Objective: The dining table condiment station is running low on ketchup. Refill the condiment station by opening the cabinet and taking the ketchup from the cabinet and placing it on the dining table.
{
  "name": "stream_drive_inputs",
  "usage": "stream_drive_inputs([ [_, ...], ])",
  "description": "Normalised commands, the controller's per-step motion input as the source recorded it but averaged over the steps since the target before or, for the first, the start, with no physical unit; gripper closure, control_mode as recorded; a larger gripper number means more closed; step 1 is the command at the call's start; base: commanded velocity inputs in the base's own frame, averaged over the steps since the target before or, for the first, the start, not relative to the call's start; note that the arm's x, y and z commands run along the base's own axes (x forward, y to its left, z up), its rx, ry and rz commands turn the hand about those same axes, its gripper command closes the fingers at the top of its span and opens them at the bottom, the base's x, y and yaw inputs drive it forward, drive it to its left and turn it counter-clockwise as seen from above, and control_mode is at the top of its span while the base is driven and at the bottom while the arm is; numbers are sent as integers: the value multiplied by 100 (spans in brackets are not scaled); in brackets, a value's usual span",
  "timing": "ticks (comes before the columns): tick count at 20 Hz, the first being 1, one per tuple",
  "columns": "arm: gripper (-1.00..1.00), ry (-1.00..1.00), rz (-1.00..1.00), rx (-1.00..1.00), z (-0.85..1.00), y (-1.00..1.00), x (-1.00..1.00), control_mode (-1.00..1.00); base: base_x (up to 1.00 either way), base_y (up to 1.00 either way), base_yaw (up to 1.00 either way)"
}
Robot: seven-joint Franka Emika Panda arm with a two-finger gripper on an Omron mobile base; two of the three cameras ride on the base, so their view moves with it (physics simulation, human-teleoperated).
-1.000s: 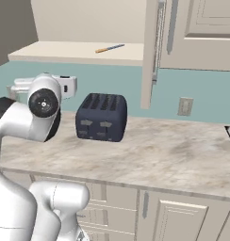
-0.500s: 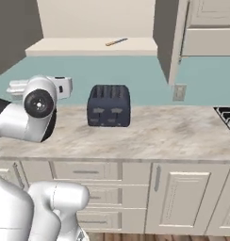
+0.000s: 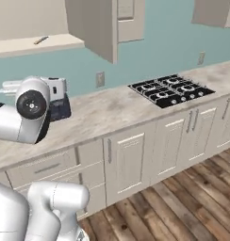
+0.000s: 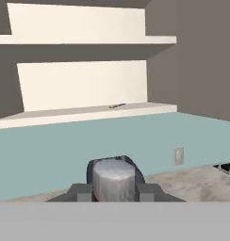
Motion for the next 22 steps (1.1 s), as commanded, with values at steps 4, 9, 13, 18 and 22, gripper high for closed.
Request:
stream_drive_inputs([
  [4,100,0,0,0,0,0,0,100,-18,2,-96],
  [9,100,0,0,0,0,0,0,100,-19,0,-97],
  [13,100,0,0,0,0,0,0,100,-18,0,-97],
  [18,100,0,0,0,0,0,0,100,-11,-2,-91],
  [22,100,0,0,0,0,0,0,100,-3,-29,-69],
])
